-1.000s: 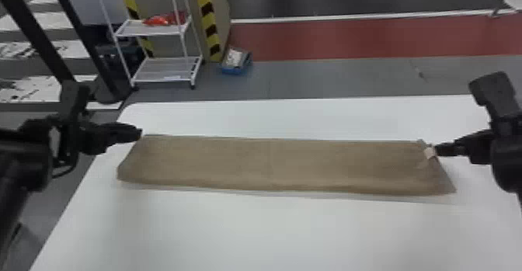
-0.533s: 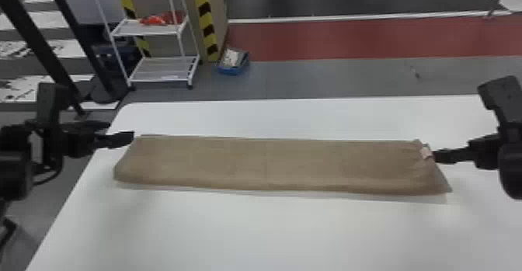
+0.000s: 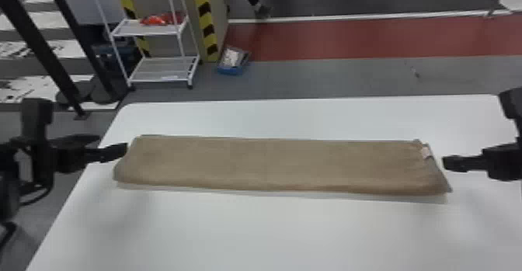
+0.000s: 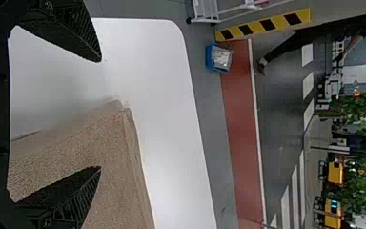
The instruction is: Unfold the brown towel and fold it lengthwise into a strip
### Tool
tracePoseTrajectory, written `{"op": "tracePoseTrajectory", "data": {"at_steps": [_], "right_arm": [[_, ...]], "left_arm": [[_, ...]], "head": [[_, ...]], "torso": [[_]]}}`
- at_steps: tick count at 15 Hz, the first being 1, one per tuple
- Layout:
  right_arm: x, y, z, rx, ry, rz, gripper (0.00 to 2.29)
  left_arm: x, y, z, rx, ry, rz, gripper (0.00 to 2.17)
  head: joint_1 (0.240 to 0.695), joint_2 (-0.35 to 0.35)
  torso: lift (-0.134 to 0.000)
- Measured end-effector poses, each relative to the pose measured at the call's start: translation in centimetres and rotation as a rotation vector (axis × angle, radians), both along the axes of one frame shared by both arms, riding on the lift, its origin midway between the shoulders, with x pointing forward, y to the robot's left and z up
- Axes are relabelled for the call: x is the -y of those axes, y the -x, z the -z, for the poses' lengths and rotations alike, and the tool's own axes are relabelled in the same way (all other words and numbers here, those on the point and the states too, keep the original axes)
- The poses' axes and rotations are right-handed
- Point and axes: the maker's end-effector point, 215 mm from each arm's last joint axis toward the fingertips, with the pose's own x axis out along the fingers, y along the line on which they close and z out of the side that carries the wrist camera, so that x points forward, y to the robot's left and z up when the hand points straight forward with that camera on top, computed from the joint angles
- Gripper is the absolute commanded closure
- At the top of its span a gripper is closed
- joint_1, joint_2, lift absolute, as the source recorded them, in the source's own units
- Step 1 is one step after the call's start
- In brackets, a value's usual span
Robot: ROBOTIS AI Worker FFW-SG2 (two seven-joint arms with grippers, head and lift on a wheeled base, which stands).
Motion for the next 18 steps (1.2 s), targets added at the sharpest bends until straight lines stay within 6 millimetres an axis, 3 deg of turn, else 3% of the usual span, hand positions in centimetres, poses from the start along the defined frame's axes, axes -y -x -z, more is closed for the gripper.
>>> {"op": "tracePoseTrajectory", "data": {"at_steps": [4,9,12,15,18], "right_arm": [[-0.3,3.4,-2.0,0.076,-0.089,0.022,0.07],[-5.4,7.5,-5.0,0.182,-0.174,-0.003,0.09],[-7.0,8.9,-5.9,0.246,-0.136,-0.029,0.10],[-9.1,9.5,-6.7,0.363,-0.094,-0.088,0.11],[-13.0,9.4,-7.7,0.553,-0.063,-0.182,0.12]], "left_arm": [[-1.5,3.9,-3.0,0.158,0.107,-0.081,0.06],[-1.1,8.4,-5.1,0.332,0.160,-0.156,0.05],[-0.8,10.5,-5.5,0.426,0.129,-0.209,0.06],[0.8,12.4,-5.8,0.511,0.088,-0.255,0.06],[4.1,13.1,-4.6,0.507,0.107,-0.251,0.06]], "head": [[0.695,0.140],[0.695,0.206],[0.695,0.231],[0.695,0.246],[0.695,0.252]], "torso": [[-0.125],[-0.125],[-0.125],[-0.125],[-0.125]]}}
